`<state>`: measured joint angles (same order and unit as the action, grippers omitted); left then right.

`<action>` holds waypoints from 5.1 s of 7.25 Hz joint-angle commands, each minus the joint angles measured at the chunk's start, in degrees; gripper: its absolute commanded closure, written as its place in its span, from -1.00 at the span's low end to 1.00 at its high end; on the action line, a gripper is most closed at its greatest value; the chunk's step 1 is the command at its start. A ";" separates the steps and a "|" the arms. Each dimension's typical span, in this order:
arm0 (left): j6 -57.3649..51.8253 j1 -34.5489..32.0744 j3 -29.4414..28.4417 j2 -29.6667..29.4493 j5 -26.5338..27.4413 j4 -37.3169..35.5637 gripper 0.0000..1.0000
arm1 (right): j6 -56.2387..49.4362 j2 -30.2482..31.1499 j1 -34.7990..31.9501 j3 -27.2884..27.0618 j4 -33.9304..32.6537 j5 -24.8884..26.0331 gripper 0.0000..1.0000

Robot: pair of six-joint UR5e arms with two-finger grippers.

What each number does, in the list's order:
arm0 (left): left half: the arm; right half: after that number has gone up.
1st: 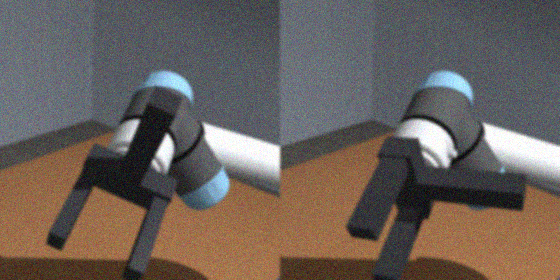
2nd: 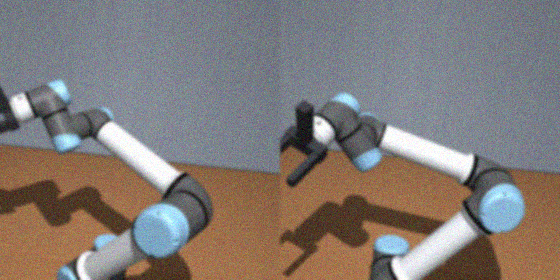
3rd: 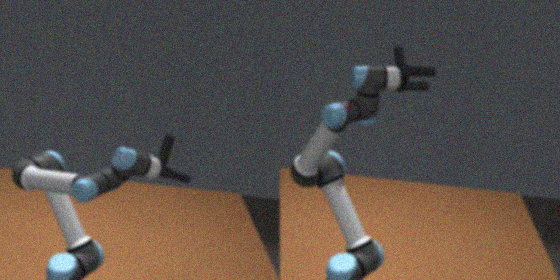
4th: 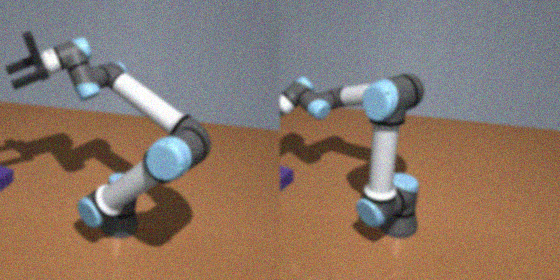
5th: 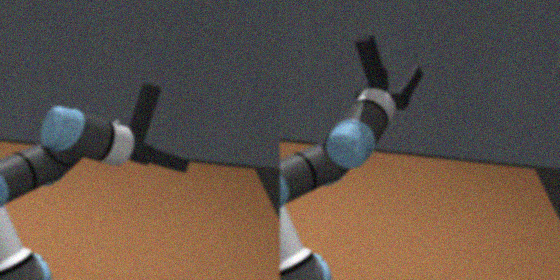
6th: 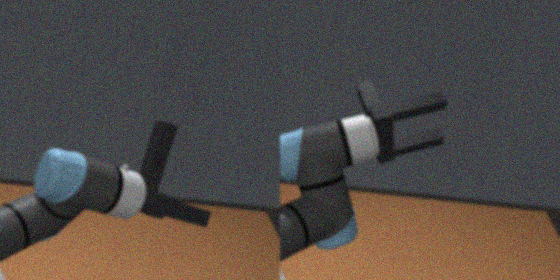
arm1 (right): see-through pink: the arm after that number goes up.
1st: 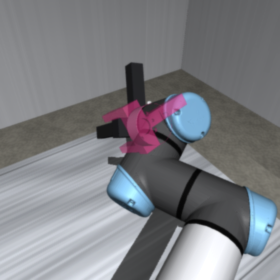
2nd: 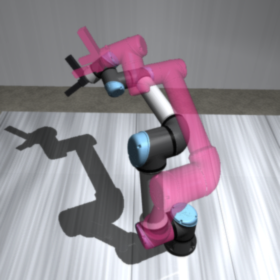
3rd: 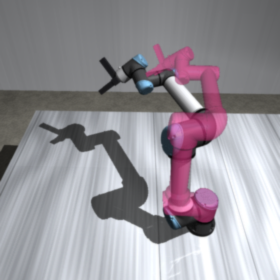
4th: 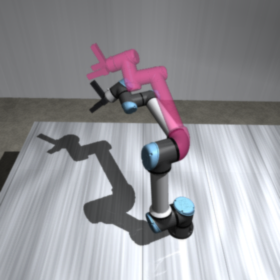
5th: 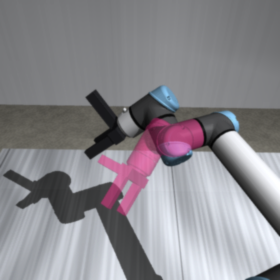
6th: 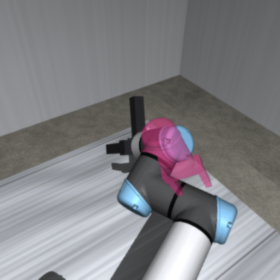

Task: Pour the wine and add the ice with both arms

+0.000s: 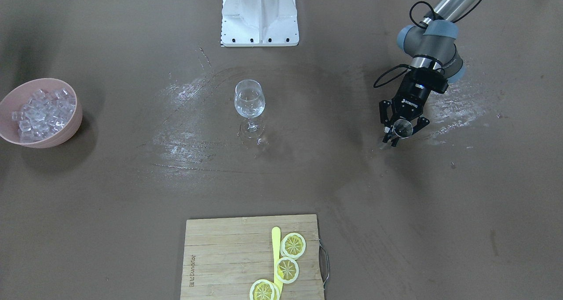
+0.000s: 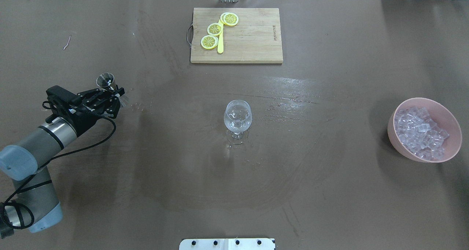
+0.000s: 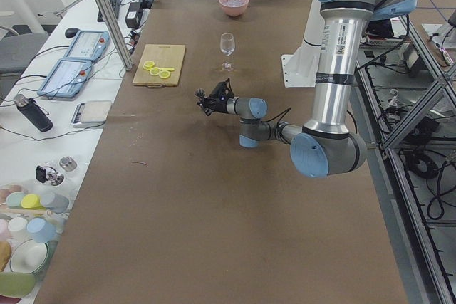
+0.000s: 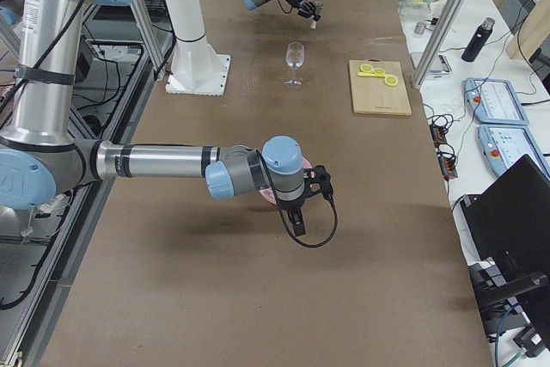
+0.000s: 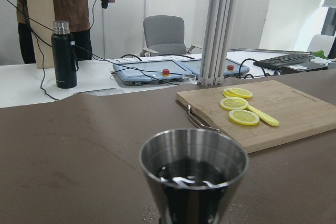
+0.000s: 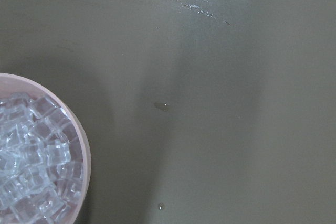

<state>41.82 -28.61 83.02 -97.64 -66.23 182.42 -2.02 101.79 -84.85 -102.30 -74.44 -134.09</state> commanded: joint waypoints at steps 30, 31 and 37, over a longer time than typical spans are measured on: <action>-32.32 0.58 27.01 -23.46 -34.76 -68.82 1.00 | 0.00 0.78 -0.05 0.62 0.00 -0.03 -1.00; -32.41 0.66 26.93 -23.99 -34.76 -70.08 1.00 | 0.00 0.78 -0.05 0.79 0.00 -0.12 -1.00; -34.44 0.75 26.84 -29.18 -34.67 -82.65 1.00 | 0.00 0.78 0.04 1.23 0.00 -0.12 -1.00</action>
<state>7.43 -27.86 109.87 -126.09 -100.90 101.62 -2.02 102.57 -84.89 -101.13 -74.44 -134.21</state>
